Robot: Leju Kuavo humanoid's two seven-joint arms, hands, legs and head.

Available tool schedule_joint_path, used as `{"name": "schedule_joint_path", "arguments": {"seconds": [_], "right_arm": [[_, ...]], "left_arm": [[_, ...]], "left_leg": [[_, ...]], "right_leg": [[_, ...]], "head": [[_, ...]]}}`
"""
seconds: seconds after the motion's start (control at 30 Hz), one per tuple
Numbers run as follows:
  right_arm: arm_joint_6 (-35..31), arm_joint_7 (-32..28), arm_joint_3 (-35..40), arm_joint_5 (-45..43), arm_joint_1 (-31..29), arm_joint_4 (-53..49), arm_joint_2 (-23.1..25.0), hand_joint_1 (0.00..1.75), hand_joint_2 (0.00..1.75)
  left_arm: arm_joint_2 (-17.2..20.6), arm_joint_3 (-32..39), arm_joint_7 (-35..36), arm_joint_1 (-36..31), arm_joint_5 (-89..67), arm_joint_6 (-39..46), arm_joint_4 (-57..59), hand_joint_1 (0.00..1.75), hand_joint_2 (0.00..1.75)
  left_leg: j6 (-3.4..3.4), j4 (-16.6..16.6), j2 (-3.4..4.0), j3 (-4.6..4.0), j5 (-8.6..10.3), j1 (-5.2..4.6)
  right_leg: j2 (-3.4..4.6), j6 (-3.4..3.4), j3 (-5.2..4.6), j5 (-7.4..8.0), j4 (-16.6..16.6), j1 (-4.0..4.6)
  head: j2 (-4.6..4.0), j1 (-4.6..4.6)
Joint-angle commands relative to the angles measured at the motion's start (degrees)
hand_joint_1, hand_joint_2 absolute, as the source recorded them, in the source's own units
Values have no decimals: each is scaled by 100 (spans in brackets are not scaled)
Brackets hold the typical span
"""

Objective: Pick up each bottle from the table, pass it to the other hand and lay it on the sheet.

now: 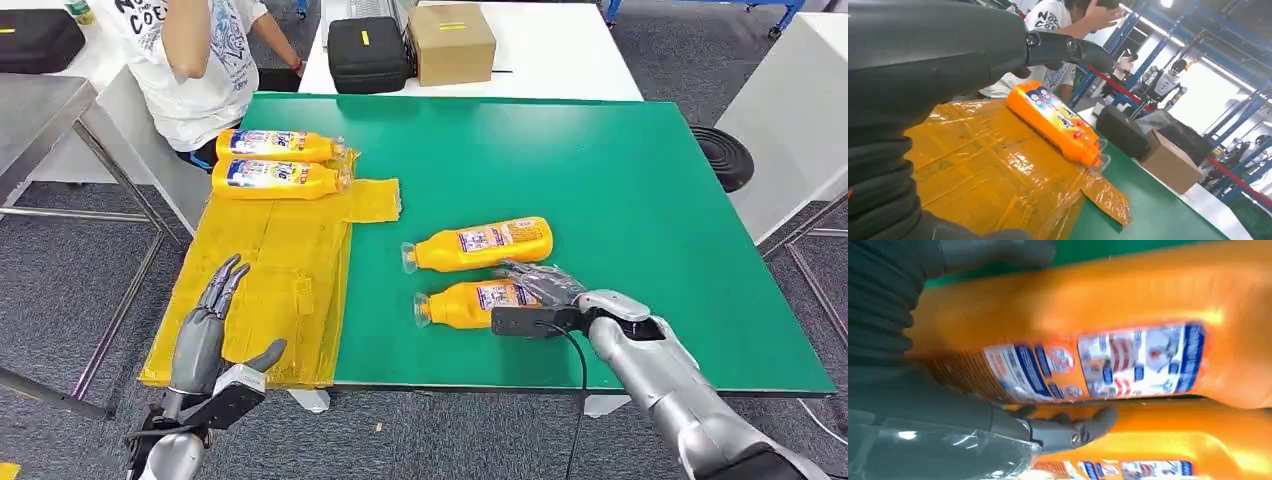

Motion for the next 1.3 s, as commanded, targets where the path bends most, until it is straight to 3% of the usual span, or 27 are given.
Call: {"name": "schedule_joint_path", "arguments": {"seconds": [0.03,0.27,0.43,0.73,0.93,1.3], "right_arm": [[182,85,461,4,149,275,-168,175,175],[26,115,382,-42,268,263,-101,175,175],[-619,1,-127,-286,497,-40,124,175,175],[-1688,-1050,-1333,-1036,1192,-1352,1233,175,175],[-1687,-1393,-1898,-1668,1600,-2060,1702,175,175],[-1773,-1605,-1935,-1760,1571,-1534,2072,175,175]], "left_arm": [[142,-10,51,-152,22,-80,232,0,175],[147,-77,45,-188,31,-80,337,0,175],[51,-14,20,-166,226,-44,361,0,175],[-510,523,-199,-236,2196,-745,450,0,175],[-632,364,6,-454,3752,-1942,763,0,175],[-582,-42,35,-755,4492,-2650,1242,0,175]], "left_leg": [[-2,-14,-9,29,-3,6],[-3,-15,-11,35,-1,8],[-3,-16,-12,36,0,8],[-7,-6,27,22,-10,4],[-4,-4,5,11,-10,10],[-5,-9,3,-5,-5,2]], "right_leg": [[-19,-21,37,-6,-19,10],[-20,-18,41,-4,-22,12],[-22,-19,41,-3,-24,12],[13,-22,16,-4,-3,9],[-4,-19,11,-9,-3,15],[-7,-20,-5,-6,-6,5]], "head": [[0,0],[0,0],[0,0],[0,0],[0,0],[0,2]]}}
